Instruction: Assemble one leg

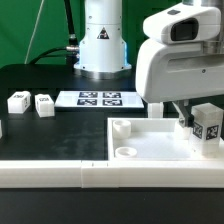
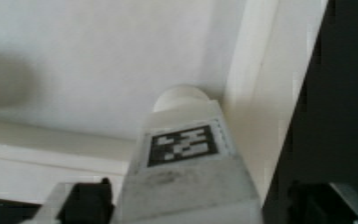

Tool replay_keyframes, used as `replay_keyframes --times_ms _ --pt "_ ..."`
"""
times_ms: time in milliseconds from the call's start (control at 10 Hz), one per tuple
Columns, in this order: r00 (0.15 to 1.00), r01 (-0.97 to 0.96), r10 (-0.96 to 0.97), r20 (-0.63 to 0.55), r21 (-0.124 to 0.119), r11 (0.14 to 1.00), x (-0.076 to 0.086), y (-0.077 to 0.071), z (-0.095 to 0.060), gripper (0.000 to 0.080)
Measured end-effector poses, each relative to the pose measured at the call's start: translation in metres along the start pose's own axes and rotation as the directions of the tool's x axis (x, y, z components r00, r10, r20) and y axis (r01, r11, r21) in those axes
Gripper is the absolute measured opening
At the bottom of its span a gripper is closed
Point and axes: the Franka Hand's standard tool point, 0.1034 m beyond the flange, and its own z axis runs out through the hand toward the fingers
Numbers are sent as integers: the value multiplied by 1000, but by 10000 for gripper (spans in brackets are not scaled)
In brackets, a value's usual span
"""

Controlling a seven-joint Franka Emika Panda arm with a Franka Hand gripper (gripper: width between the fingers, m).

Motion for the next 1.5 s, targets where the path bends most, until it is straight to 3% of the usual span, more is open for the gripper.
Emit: replay_keyframes --times_ms 100,200,300,500,700,900,1100,1200,1500 --pt "1000 -9 9 0 0 1000 0 0 0 338" --pt "1000 -29 29 0 0 1000 0 1 0 290" --pt "999 -33 33 -1 0 999 0 1 0 290" --pt "959 -283 283 -12 3 959 1 2 1 290" --pt "816 -577 578 -22 39 816 0 4 1 290" --pt "665 -745 747 -8 61 664 0 6 1 290" --pt "460 -886 888 1 63 459 -1 6 1 290" --pt "309 -949 951 4 60 308 -1 5 2 290" --pt "12 -998 1000 15 56 11 -2 4 2 290"
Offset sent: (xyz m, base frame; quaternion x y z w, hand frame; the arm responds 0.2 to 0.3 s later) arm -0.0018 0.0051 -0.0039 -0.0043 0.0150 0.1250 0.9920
